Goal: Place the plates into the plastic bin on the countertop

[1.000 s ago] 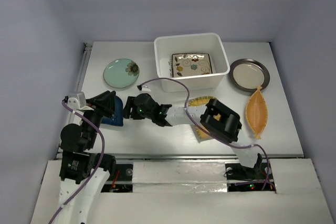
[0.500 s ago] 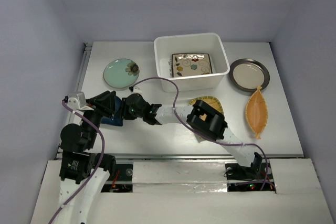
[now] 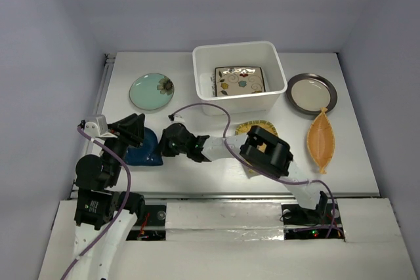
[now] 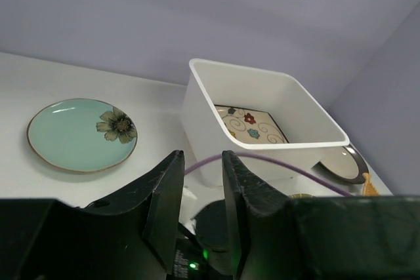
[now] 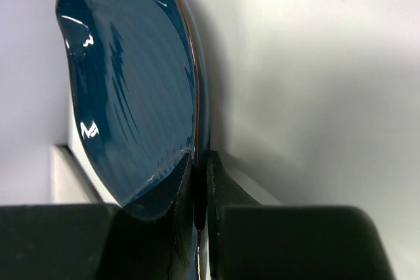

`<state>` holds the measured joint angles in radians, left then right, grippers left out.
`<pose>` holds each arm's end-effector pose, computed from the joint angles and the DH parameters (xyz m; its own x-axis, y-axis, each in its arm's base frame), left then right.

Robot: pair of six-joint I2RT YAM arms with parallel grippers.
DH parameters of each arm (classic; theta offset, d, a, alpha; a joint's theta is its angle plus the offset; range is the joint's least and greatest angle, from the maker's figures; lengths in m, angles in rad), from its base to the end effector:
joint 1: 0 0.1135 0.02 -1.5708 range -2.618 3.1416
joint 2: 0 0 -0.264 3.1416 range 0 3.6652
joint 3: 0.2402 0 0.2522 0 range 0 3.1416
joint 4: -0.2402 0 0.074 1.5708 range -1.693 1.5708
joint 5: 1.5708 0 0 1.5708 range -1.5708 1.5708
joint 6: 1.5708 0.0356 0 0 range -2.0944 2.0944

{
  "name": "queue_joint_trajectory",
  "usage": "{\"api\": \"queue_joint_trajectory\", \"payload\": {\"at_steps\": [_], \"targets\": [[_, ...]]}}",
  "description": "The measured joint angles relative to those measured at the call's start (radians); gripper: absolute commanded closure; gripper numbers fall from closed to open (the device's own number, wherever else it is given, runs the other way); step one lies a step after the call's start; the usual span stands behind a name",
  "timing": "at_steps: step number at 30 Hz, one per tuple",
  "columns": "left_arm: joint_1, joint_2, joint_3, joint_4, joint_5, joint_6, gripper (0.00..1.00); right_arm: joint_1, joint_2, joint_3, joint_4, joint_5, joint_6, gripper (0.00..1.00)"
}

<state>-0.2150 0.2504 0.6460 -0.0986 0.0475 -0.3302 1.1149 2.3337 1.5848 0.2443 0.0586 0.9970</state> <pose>0.0699 -0.0170 0.3607 0.1870 -0.3723 -0.9091 0.3363 0.8937 -0.2969 0.2302 0.4647 0.1285 -0.8494 0.1722 -0.4990 -0.2955 0.6281 0.7198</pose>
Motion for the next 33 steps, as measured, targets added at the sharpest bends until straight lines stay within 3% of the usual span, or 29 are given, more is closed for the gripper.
{"api": "queue_joint_trajectory", "payload": {"at_steps": [10, 13, 14, 17, 21, 27, 33], "targets": [[0.0, -0.023, 0.009, -0.03, -0.107, -0.006, 0.77, 0.025, -0.438, -0.317, -0.092, 0.162, -0.194, 1.0], [0.0, -0.025, 0.011, -0.032, -0.133, -0.01, 0.82, 0.011, -0.615, -0.366, -0.113, 0.189, -0.246, 1.0], [0.0, -0.025, 0.011, -0.034, -0.138, -0.012, 0.88, 0.0, -0.675, -0.381, -0.116, 0.192, -0.261, 1.0], [0.0, -0.025, 0.011, -0.039, -0.147, -0.016, 1.0, -0.06, -0.837, -0.404, -0.144, 0.191, -0.306, 1.0], [0.0, -0.025, 0.011, -0.042, -0.154, -0.016, 1.0, -0.239, -0.991, -0.404, -0.214, 0.141, -0.382, 1.0], [0.0, -0.025, 0.011, -0.042, -0.157, -0.016, 1.0, -0.552, -0.988, -0.319, -0.385, 0.079, -0.507, 1.0], [0.0, -0.025, 0.011, -0.045, -0.158, -0.017, 0.96, -0.684, -0.815, -0.211, -0.517, -0.055, -0.59, 1.0]]}}
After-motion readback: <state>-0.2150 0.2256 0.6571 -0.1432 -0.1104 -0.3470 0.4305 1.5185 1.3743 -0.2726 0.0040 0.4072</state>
